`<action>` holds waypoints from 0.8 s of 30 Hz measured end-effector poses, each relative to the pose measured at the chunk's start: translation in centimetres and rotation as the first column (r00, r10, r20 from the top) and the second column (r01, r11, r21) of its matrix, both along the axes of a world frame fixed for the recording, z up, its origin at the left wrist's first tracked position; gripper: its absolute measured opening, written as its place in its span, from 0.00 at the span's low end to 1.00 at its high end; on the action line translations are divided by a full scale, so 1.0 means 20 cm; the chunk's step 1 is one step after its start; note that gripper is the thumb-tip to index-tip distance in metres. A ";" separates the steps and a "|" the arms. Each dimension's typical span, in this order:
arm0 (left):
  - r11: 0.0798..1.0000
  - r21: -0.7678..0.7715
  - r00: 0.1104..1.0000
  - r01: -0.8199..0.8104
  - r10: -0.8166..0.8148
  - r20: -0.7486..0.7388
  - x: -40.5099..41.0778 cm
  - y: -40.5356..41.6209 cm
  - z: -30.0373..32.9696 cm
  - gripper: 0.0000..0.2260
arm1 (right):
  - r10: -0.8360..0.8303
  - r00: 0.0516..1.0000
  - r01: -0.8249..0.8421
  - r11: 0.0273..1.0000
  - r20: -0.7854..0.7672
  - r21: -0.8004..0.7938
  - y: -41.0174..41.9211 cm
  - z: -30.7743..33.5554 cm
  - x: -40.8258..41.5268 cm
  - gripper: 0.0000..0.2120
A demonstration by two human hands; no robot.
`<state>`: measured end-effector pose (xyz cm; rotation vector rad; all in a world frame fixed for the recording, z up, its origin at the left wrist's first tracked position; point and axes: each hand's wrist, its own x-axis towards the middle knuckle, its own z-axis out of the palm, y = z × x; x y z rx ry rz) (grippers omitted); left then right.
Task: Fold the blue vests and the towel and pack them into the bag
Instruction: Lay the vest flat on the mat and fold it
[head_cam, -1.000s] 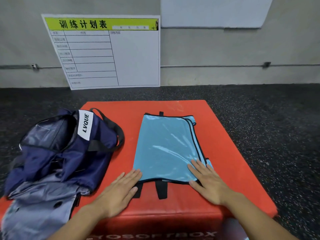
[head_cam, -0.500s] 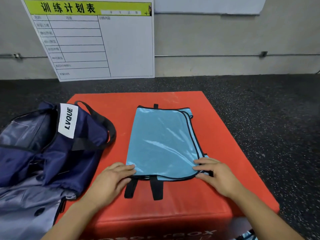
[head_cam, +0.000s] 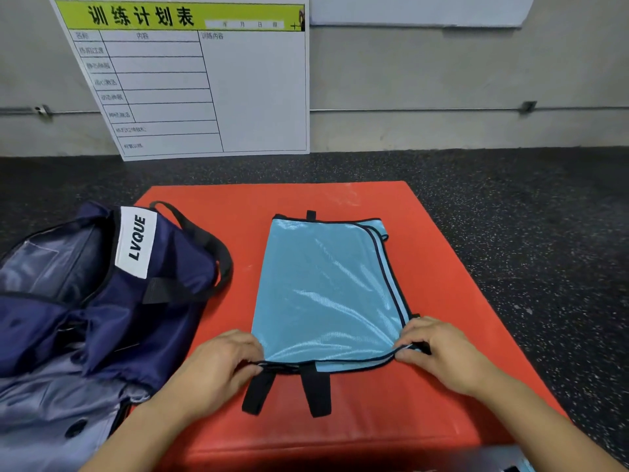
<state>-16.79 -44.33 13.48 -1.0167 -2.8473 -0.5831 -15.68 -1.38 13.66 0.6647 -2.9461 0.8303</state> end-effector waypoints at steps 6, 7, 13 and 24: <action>0.998 0.000 0.987 0.061 -0.060 0.147 0.14 -0.02 0.08 0.06 | 0.065 0.962 -0.075 0.997 0.266 0.024 0.00 0.09 0.10 0.05; 0.998 0.013 0.979 0.067 -0.069 0.193 0.17 -0.02 0.09 0.06 | 0.073 0.944 -0.086 0.996 0.322 0.026 0.00 0.10 0.12 0.06; 0.990 0.137 0.834 -0.044 -0.039 0.551 0.26 -0.07 0.18 0.16 | 0.179 0.829 -0.127 0.983 0.530 -0.135 0.00 0.23 0.21 0.07; 0.613 0.478 0.685 -0.629 0.146 0.714 0.03 0.15 0.17 0.14 | -0.111 0.834 0.433 0.739 0.540 -0.517 -0.03 0.20 -0.04 0.07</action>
